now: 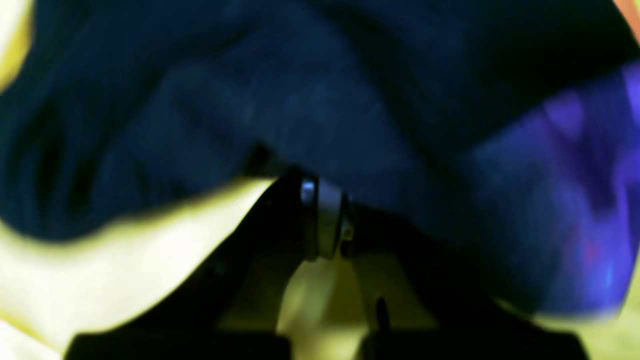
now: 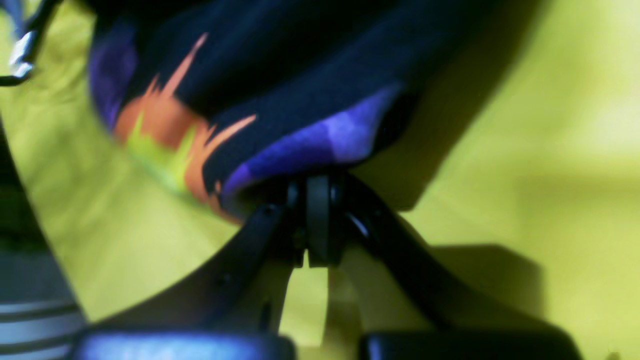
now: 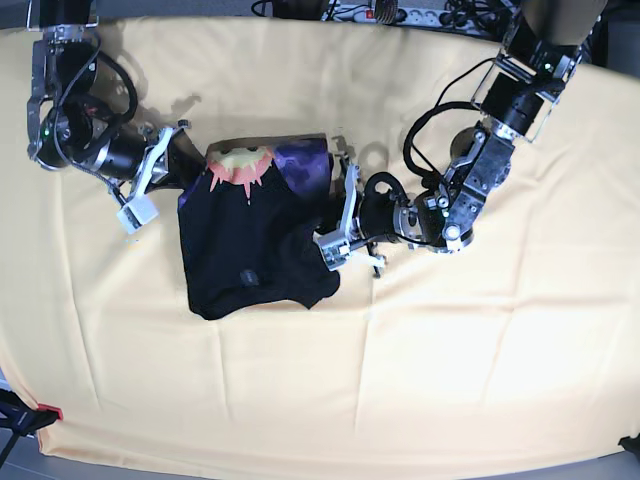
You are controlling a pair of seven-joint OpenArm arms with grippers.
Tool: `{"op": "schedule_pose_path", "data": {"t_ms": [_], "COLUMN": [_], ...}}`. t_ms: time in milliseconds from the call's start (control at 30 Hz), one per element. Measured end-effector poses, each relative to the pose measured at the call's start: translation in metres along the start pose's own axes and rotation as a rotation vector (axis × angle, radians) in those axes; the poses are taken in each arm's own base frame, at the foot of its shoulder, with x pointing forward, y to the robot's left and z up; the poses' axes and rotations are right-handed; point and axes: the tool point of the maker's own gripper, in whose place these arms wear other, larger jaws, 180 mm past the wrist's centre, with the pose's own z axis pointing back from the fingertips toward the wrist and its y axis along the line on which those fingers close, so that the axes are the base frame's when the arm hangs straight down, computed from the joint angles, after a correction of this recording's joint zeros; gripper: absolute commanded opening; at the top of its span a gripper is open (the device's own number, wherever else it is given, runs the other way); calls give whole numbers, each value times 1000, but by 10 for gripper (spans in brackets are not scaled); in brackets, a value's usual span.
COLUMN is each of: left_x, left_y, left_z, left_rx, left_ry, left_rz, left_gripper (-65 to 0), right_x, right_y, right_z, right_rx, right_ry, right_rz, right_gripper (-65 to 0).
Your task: Fold the T-shirt properly
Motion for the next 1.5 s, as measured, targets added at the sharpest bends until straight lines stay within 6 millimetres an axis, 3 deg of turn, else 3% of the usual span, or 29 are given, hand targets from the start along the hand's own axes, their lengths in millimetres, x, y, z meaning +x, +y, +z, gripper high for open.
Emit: {"op": "schedule_pose_path", "data": {"t_ms": [100,167,233,367,467,533,600,767,933,1133,1300,1500], "left_x": [1,2,3,6,42,72,86,48,29,-10,-35,-67], "left_y": [9,10,10,-2,-20,-23,-29,-49,-66,-107,-158,-237], "left_z": [0,1,5,23,43,66,89,114,148,190,218,251], "left_rx": [10,14,8,-59,-171,-223,-269,-276,-179,-49,-8,-70], "left_ry": [1,16,66,135,-8,-136,-235,-261,-319,-218,-90,139], "left_rz": [9,1,5,74,175,193,203,342,404,472,539,711], "left_gripper": [-650,-650,-650,-650,-650,-650,-650,-650,-650,-650,-650,-650], "right_x": [-12,-10,2,54,64,49,27,-2,-41,-88,-125,-177], "right_y": [3,-5,-12,-11,-9,-7,-16,-20,-10,12,36,78], "right_z": [0,7,19,63,88,92,98,129,165,195,207,233], "right_rx": [-19,-49,-66,-37,-26,-18,-78,-188,-311,-379,-367,-340], "right_ry": [-22,-49,-111,-366,-434,-384,-310,-314,-223,-70,61,282], "right_rz": [-69,-94,-107,-126,-141,-170,-191,-256,-289,-355,-433,-564], "right_gripper": [-650,-650,-650,-650,-650,-650,-650,-650,-650,-650,-650,-650]}}
